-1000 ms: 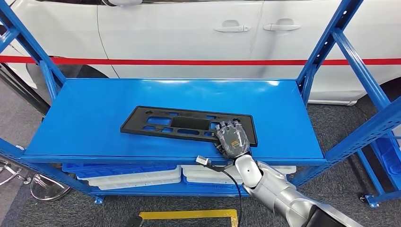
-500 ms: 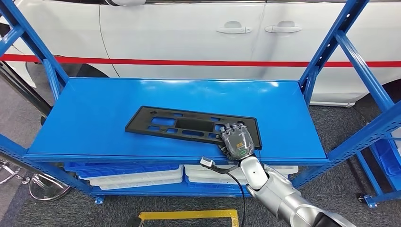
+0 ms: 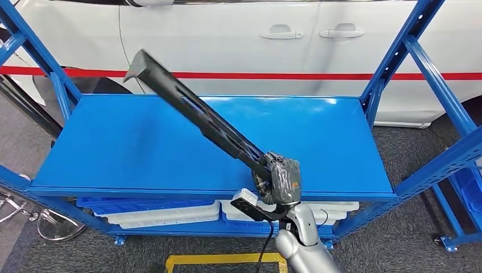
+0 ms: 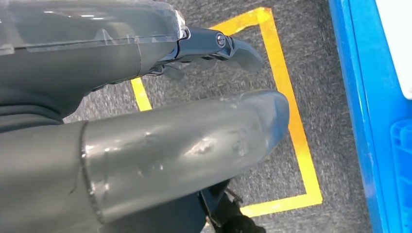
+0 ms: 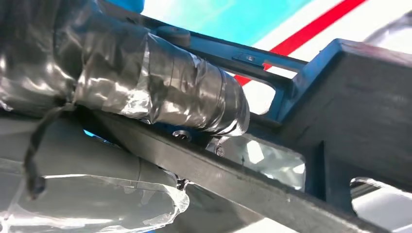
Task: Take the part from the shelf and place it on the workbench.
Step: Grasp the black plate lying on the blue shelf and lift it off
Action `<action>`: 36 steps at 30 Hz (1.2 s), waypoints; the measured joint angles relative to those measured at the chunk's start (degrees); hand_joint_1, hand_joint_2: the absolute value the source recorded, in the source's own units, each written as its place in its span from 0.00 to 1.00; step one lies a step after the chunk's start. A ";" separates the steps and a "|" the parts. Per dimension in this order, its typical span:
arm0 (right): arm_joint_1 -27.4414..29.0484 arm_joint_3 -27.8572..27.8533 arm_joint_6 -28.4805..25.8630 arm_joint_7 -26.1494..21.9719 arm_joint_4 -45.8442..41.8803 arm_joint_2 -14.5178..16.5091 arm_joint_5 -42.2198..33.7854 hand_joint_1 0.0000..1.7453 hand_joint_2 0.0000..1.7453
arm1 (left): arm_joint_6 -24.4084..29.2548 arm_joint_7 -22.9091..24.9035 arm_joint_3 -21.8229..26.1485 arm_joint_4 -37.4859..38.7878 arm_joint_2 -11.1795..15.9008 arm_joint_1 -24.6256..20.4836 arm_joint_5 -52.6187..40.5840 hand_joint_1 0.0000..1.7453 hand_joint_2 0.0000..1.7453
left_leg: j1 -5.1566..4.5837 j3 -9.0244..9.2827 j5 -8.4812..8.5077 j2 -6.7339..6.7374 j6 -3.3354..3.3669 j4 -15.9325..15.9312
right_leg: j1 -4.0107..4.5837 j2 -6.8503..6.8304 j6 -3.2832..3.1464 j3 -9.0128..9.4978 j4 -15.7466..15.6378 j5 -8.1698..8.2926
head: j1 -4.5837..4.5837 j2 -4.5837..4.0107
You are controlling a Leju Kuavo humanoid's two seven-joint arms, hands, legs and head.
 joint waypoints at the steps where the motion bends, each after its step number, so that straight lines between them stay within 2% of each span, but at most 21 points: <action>1: 0.89 -0.05 0.03 -0.33 -1.40 0.52 -0.93 1.00 0.00 | 0.01 -0.08 0.01 0.00 0.05 0.11 0.07 0.00 0.00 | 0.03 -0.32 -0.76 0.09 -0.33 0.87 | -0.18 -0.02 -0.34 0.11 -0.21 0.07 | -0.01 0.00; 3: 2.10 -0.09 0.08 -0.63 -3.51 1.39 -1.54 1.00 0.00 | 0.01 -0.17 0.01 0.00 0.18 0.28 0.15 0.00 0.00 | 0.18 -2.59 -3.90 0.28 -0.88 5.93 | -0.44 -0.07 -0.86 0.26 -0.53 0.18 | -0.02 0.00; 5: 3.08 -0.10 0.10 -0.77 -4.87 1.84 -1.72 1.00 0.00 | 0.01 -0.20 0.01 0.00 0.27 0.41 0.19 0.00 0.00 | 0.28 -6.35 -7.22 0.33 -1.26 13.66 | -0.38 -0.12 -1.07 0.24 -0.49 0.11 | -0.02 0.00; 6: 3.52 -0.11 0.10 -0.80 -5.32 1.94 -1.76 1.00 0.00 | 0.01 -0.21 0.01 0.00 0.32 0.49 0.21 0.00 0.00 | 0.29 -7.56 -7.60 0.33 -1.34 15.92 | -0.35 -0.13 -1.09 0.24 -0.44 0.06 | -0.02 0.00; 7: 3.88 -0.15 0.10 -0.82 -5.71 2.01 -1.83 1.00 0.00 | 0.01 -0.21 0.02 0.00 0.34 0.58 0.22 0.00 0.00 | 0.29 -7.85 -6.89 0.34 -1.36 16.23 | -0.33 -0.12 -1.09 0.26 -0.36 -0.01 | -0.02 0.00; 9: 4.32 -0.29 0.15 -1.00 -6.39 2.12 -2.32 1.00 0.00 | 0.01 -0.21 0.03 0.00 0.43 0.65 0.28 0.00 0.00 | 0.30 -5.13 -2.74 0.36 -1.16 10.03 | -0.35 -0.02 -0.93 0.35 -0.11 -0.21 | -0.03 0.00; 11: 4.62 -0.46 0.35 -1.81 -7.13 2.34 -4.42 1.00 0.00 | 0.03 -0.29 0.07 0.00 0.49 0.58 0.49 0.00 0.00 | 0.15 -1.76 0.09 0.34 -0.70 2.80 | -0.17 0.09 -0.50 0.29 0.23 -0.45 | -0.02 0.00; 12: 4.89 -0.50 0.53 -2.37 -7.55 2.52 -6.04 1.00 0.00 | 0.04 -0.41 0.14 0.00 0.50 0.60 0.68 0.00 0.00 | 0.04 -0.94 0.53 0.30 -0.44 0.93 | -0.08 0.10 -0.22 0.20 0.33 -0.49 | -0.01 0.00; 14: 5.86 -0.52 1.01 -3.40 -8.70 2.98 -9.43 1.00 0.00 | 0.03 -0.87 0.38 0.00 0.52 0.86 1.12 0.00 0.00 | -0.11 -0.87 0.50 0.19 0.10 0.36 | 0.00 0.10 0.34 0.09 0.27 -0.39 | 0.00 0.00; 16: 7.08 -0.52 1.64 -4.34 -10.13 3.39 -12.29 1.00 0.00 | -0.02 -1.58 0.71 0.00 0.57 1.25 1.57 0.00 0.50 | 0.12 -0.75 0.85 0.26 0.84 -0.07 | -0.09 0.07 0.85 -0.08 0.87 -1.10 | 0.01 0.00; 18: 8.22 -0.47 2.27 -5.61 -11.56 3.56 -14.64 1.00 0.00 | -0.02 -2.36 1.05 0.00 0.63 1.40 1.80 0.00 1.00 | 0.32 -0.64 1.12 0.36 1.55 -0.44 | -0.21 0.05 1.23 -1.97 5.26 -4.07 | 0.01 0.00; 20: 9.59 -0.28 3.23 -7.10 -13.07 3.60 -16.95 1.00 0.00 | 0.14 -2.93 1.33 0.00 0.72 1.51 1.91 0.00 1.00 | 0.24 -0.69 1.10 0.39 1.83 -0.45 | -0.30 0.04 1.50 -5.40 12.72 -7.66 | 0.01 0.00; 21: 10.36 -0.08 3.88 -7.76 -13.84 3.60 -18.04 1.00 0.00 | 0.25 -3.14 1.43 0.00 0.77 1.63 1.97 0.00 0.75 | 0.21 -0.68 1.07 0.38 1.86 -0.43 | -0.35 0.03 1.59 -6.63 15.33 -8.42 | 0.01 0.00; 22: 11.08 0.25 4.60 -8.34 -14.70 3.60 -19.07 1.00 0.00 | 0.34 -3.34 1.51 0.00 0.82 1.76 2.08 0.00 0.50 | 0.20 -0.67 1.04 0.36 1.86 -0.39 | -0.40 0.02 1.63 -6.98 16.03 -8.08 | 0.01 0.00; 23: 11.69 0.65 5.28 -8.81 -15.58 3.60 -19.93 1.00 0.00 | 0.42 -3.53 1.59 0.00 0.86 1.88 2.19 0.00 0.25 | 0.19 -0.61 0.99 0.31 1.82 -0.35 | -0.45 0.00 1.58 -6.20 14.43 -6.67 | 0.01 0.00; 24: 12.17 1.11 5.93 -9.19 -16.52 3.60 -20.67 1.00 0.00 | 0.46 -3.74 1.68 0.00 0.88 1.98 2.33 0.00 0.25 | 0.19 -0.52 0.91 0.27 1.72 -0.29 | -0.46 -0.01 1.43 -4.53 11.06 -4.63 | 0.02 0.00; 26: 12.77 2.19 7.30 -9.84 -18.53 3.60 -22.00 1.00 0.00 | 0.53 -4.14 1.88 0.00 0.89 2.16 2.64 0.00 0.75 | 0.06 -0.45 0.62 0.20 1.30 -0.06 | -0.30 -0.01 0.95 -0.90 3.64 -1.59 | 0.01 0.00; 27: 13.04 2.78 8.03 -10.12 -19.49 3.60 -22.66 1.00 0.00 | 0.55 -4.33 2.01 0.00 0.90 2.24 2.76 0.00 1.00 | -0.02 -0.48 0.51 0.20 1.03 0.03 | -0.16 0.02 0.74 0.10 1.50 -1.04 | 0.01 0.00; 30: 13.90 4.62 10.82 -10.97 -22.10 3.47 -25.16 1.00 0.00 | 0.67 -4.90 2.62 0.00 0.96 2.45 3.06 0.00 1.00 | -0.04 -0.52 0.32 0.24 0.07 0.03 | -0.02 0.14 0.09 0.55 0.26 -0.99 | -0.01 0.00; 32: 14.11 5.84 12.83 -11.65 -23.73 3.23 -26.84 1.00 0.00 | 0.78 -5.19 2.93 0.00 1.07 2.50 3.32 0.00 1.00 | 0.07 -1.08 -1.02 0.30 -0.57 1.63 | -0.32 0.02 -0.58 0.85 -0.21 -0.79 | -0.01 0.00; 36: 14.19 8.03 15.26 -12.62 -26.45 2.25 -28.51 1.00 0.00 | 0.87 -5.51 3.41 0.00 1.30 2.77 3.59 0.00 1.00 | 0.31 -6.80 -7.22 0.36 -1.53 14.40 | -0.36 -0.21 -1.17 1.02 -0.36 -0.79 | -0.02 0.00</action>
